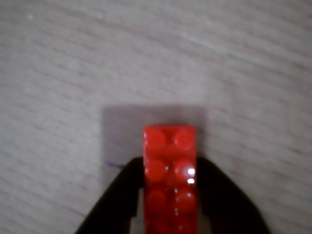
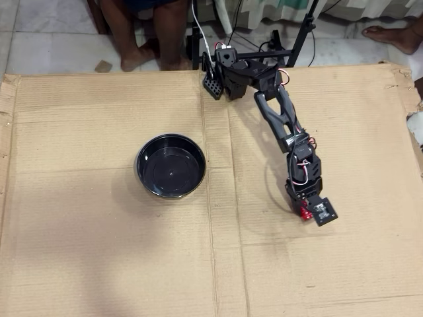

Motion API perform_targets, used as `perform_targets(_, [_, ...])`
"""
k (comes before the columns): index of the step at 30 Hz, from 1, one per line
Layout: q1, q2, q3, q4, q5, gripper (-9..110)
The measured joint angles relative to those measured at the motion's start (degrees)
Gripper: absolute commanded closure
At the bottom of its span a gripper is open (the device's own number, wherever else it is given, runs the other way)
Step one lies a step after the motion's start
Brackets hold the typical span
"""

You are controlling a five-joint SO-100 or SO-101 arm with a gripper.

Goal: Grasp a lego block and put it in the bin.

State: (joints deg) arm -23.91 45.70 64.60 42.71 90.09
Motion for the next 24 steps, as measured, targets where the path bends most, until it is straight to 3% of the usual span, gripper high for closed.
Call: perform_targets(24, [7.12, 37.00, 28.30, 0.00, 0.00, 101])
